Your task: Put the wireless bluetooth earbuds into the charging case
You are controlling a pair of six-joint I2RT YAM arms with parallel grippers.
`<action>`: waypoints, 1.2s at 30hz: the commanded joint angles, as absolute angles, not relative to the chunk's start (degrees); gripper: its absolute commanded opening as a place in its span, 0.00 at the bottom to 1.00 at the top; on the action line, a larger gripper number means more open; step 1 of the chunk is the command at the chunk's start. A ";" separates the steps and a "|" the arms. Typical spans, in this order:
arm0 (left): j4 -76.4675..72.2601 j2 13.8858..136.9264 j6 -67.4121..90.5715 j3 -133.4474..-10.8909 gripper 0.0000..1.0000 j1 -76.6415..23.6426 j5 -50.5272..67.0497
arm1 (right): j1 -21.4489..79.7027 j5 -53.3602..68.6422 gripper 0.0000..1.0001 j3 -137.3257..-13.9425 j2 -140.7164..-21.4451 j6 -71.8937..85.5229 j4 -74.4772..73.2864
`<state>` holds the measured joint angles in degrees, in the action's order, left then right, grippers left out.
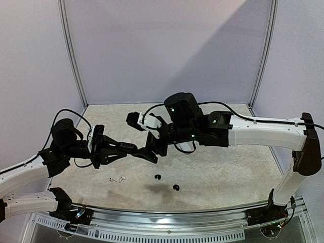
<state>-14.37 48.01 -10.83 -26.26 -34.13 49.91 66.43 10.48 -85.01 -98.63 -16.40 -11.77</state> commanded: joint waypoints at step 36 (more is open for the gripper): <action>-3.08 47.41 -24.09 -27.27 0.00 -35.24 52.34 | 63.59 6.87 0.97 -91.93 -98.97 -9.82 -10.49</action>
<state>-9.06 47.55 -22.76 -27.59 -34.13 48.77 66.13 9.30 -89.73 -101.23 -12.56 -15.51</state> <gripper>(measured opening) 0.236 0.967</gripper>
